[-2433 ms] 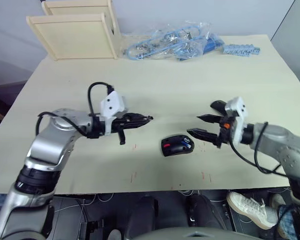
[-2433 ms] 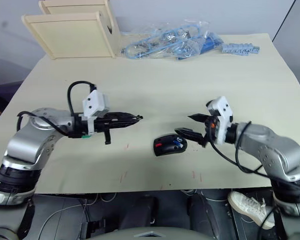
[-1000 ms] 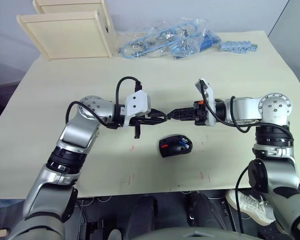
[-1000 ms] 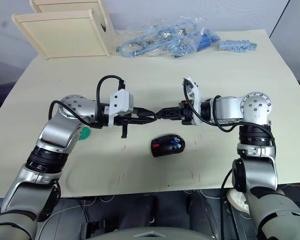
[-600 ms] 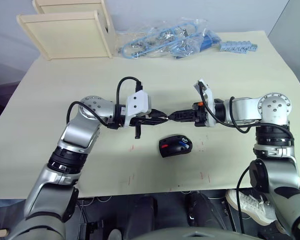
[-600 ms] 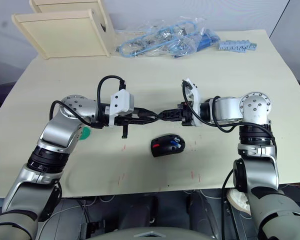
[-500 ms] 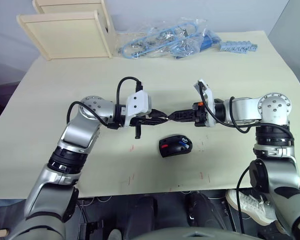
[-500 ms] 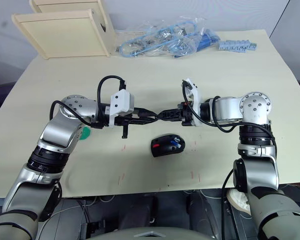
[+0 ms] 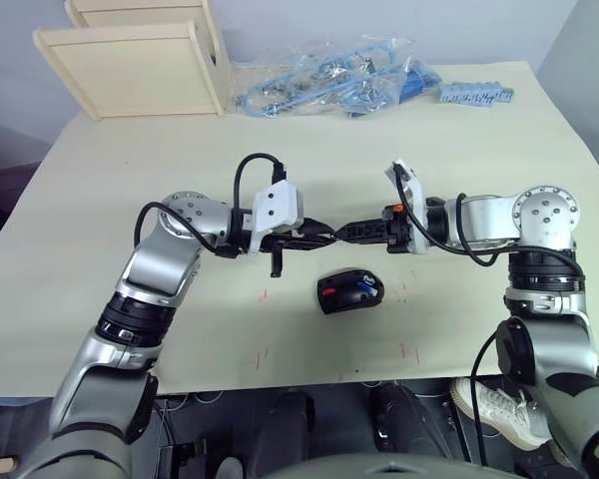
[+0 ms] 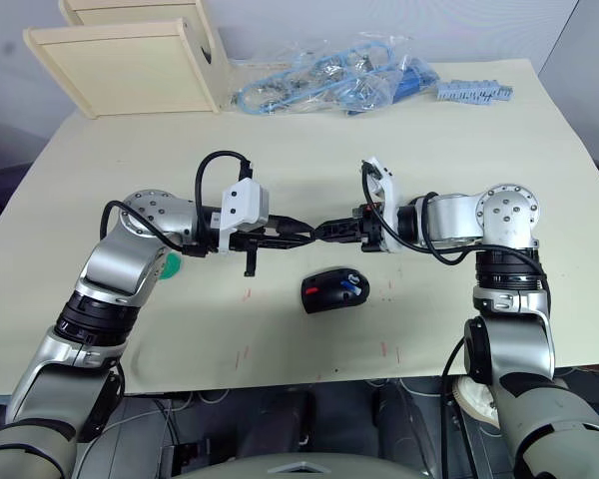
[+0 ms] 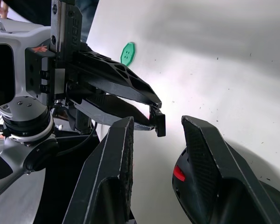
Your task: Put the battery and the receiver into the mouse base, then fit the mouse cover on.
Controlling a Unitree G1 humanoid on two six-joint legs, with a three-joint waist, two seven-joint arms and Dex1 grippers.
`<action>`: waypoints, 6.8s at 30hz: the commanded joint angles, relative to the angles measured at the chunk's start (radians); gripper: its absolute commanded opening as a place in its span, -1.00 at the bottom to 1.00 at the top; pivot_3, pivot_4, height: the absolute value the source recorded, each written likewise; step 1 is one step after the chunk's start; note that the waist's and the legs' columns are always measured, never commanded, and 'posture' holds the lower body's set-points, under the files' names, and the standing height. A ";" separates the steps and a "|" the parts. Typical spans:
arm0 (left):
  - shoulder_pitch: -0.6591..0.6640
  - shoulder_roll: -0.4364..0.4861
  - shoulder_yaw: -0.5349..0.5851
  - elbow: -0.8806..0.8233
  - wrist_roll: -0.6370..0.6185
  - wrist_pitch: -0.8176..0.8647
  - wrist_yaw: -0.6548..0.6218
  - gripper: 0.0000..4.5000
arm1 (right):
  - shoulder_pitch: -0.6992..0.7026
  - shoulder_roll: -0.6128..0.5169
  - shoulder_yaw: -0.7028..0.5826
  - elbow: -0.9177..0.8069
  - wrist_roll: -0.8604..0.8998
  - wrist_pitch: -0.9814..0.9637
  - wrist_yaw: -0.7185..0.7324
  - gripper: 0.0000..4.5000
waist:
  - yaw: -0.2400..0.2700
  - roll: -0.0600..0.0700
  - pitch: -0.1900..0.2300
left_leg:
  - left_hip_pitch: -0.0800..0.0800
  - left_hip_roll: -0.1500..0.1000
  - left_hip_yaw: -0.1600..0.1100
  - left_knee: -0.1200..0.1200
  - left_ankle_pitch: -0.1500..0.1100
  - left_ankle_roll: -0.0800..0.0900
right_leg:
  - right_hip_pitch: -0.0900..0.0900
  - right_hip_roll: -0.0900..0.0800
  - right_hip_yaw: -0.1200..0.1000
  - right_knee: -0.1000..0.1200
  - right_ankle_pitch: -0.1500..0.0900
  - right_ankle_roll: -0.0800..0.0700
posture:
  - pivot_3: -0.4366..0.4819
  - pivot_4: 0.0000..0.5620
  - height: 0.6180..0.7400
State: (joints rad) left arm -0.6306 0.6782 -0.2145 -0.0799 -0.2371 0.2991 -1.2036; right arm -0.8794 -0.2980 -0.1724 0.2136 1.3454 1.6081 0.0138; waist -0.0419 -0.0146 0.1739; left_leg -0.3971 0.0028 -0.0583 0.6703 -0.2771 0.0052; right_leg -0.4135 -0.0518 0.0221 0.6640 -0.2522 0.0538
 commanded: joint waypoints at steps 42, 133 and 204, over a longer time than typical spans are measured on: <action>0.472 -0.034 0.147 -0.395 -0.172 0.271 0.282 0.99 | 0.356 -0.326 -0.100 -0.308 0.292 -0.088 -0.091 -1.00 | 0.005 0.000 0.000 | 0.000 0.000 0.000 0.000 0.000 0.000 | 0.000 0.000 0.002 0.000 0.000 0.000 | -0.05 -0.47 1.00; 0.176 -0.196 -0.144 -0.016 0.076 0.081 0.151 0.99 | 1.064 -0.830 -0.257 -0.592 0.532 -0.542 -0.036 -1.00 | 0.031 0.001 0.000 | 0.001 0.001 0.002 0.004 0.000 0.001 | 0.002 0.001 0.003 -0.001 0.002 0.001 | -0.05 -0.47 1.00; 0.153 -0.198 -0.189 -0.028 0.115 0.124 0.145 0.34 | -0.438 -0.442 0.865 -0.246 -0.164 0.006 0.298 -1.00 | 0.028 0.002 0.000 | -0.003 0.001 -0.002 0.007 0.000 0.000 | 0.000 0.000 -0.002 0.000 0.002 0.000 | -0.05 -0.47 1.00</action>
State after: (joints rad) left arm -0.4723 0.4835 -0.4026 -0.0901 -0.1201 0.4331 -1.0587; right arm -1.2810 -0.7401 0.6994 -0.0294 1.1909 1.6091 0.2909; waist -0.0135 -0.0125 0.1734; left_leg -0.4000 0.0034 -0.0600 0.6771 -0.2771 0.0056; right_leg -0.4130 -0.0514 0.0204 0.6644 -0.2503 0.0539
